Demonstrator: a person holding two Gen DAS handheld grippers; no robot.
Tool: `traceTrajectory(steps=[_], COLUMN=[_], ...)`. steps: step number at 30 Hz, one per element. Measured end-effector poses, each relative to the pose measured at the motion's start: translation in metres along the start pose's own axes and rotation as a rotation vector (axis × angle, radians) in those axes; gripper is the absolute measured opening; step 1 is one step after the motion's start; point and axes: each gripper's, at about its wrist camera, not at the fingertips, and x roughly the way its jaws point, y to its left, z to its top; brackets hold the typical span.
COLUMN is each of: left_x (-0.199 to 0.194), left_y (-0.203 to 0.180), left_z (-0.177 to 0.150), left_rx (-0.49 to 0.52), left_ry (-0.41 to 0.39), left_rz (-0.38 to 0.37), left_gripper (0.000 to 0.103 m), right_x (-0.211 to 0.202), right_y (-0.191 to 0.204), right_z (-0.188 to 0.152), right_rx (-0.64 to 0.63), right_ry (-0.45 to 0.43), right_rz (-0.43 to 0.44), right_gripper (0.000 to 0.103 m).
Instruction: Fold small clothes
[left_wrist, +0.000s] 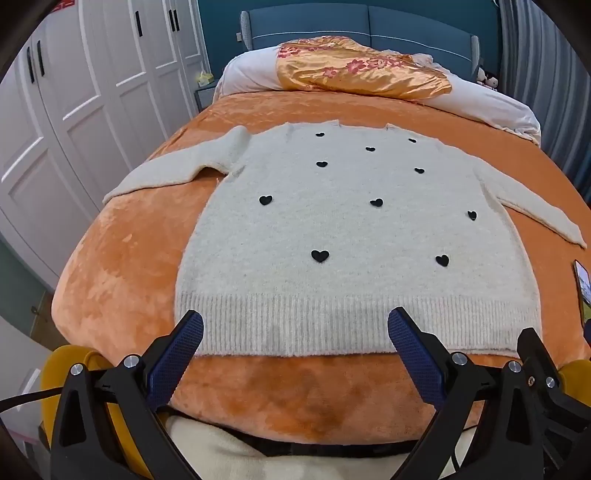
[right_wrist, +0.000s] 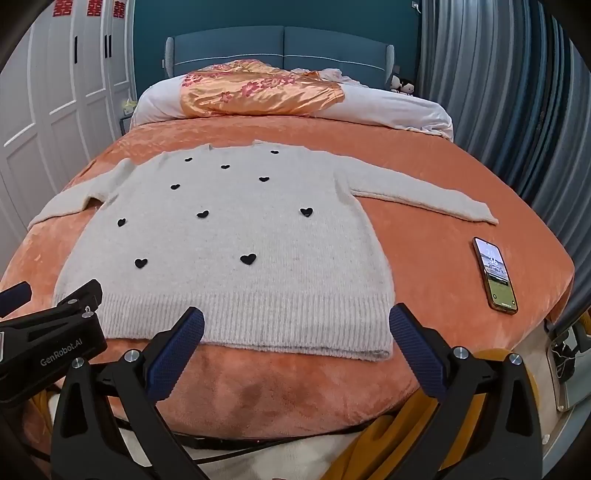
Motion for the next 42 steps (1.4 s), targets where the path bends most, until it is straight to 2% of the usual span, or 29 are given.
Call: traceTrajectory(steps=[9,42], left_x=[-0.0014,-0.0062], left_y=[-0.0074,-0.0006], left_z=[-0.0032,0.001], left_rx=[0.027,0.013], left_ry=[-0.012,-0.007], left_rz=[0.005,-0.002], left_gripper=[0.098,0.098], right_x=[-0.0005,-0.0023], right_y=[-0.0002,-0.0027], right_z=[0.0005,0.0053], right_rx=[0.009,0.017], right_ry=[0.0,0.001], right_rz=[0.005,0.013], right_gripper=[0.098,0.098])
